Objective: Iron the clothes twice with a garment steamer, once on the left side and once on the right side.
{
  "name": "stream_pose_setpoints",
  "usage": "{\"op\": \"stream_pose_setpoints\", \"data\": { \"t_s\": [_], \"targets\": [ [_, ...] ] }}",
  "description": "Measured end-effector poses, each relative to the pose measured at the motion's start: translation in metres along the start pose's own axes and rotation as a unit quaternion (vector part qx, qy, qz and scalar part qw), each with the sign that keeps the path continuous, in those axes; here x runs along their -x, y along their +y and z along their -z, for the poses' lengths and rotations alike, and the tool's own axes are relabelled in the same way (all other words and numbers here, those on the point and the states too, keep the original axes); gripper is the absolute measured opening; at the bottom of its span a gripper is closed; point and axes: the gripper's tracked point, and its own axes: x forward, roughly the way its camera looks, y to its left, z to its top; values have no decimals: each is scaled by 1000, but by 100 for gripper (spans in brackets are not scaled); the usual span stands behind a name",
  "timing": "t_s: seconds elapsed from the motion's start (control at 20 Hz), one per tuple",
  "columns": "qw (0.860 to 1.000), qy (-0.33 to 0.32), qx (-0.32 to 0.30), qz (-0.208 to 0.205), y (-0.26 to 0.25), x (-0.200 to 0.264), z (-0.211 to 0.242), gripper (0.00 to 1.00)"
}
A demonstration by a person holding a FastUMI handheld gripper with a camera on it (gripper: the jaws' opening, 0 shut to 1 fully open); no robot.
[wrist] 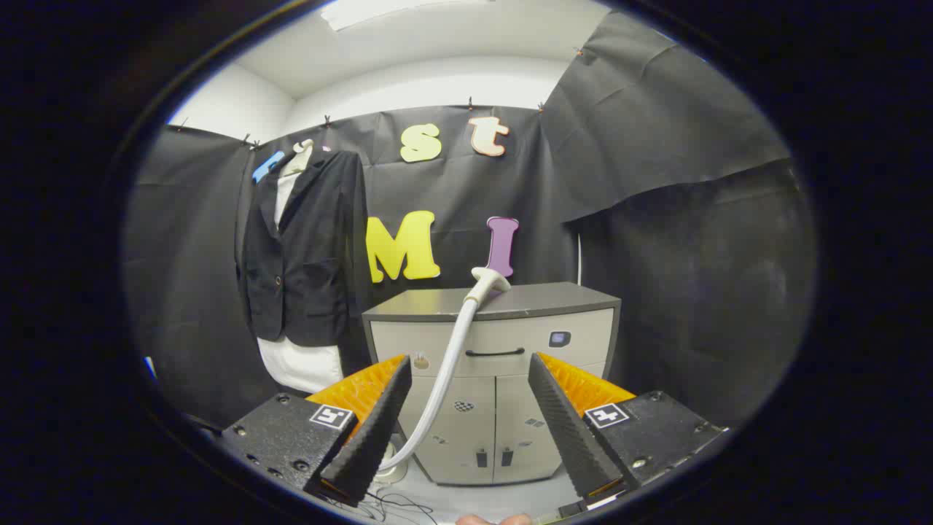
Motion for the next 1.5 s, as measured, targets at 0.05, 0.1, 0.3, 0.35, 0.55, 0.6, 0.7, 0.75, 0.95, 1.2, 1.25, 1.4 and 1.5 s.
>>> {"op": "stream_pose_setpoints", "data": {
  "t_s": [0.05, 0.1, 0.3, 0.35, 0.55, 0.6, 0.7, 0.75, 0.95, 1.2, 1.25, 1.4, 1.5],
  "targets": [
    [1000, 1, -1, 0, -1, 2, 1, 100],
    [1000, 1, -3, 0, -3, 3, 3, 100],
    [1000, 0, 0, 7, -16, 15, 7, 100],
    [1000, -2, 0, 10, -20, 17, 6, 100],
    [1000, 1, -15, 17, -28, 23, 8, 100],
    [1000, 1, -16, 17, -29, 24, 7, 100],
    [1000, -1, -13, 20, -31, 27, 5, 100],
    [1000, -2, -11, 21, -32, 27, 5, 100],
    [1000, -2, -4, 20, -30, 33, 3, 100],
    [1000, 0, -10, 19, -24, 30, 3, 100],
    [1000, -1, -6, 18, -22, 28, 2, 100],
    [1000, -6, 2, 18, -16, 23, -6, 100],
    [1000, -8, -3, 17, -11, 18, -9, 100]
  ]
}}
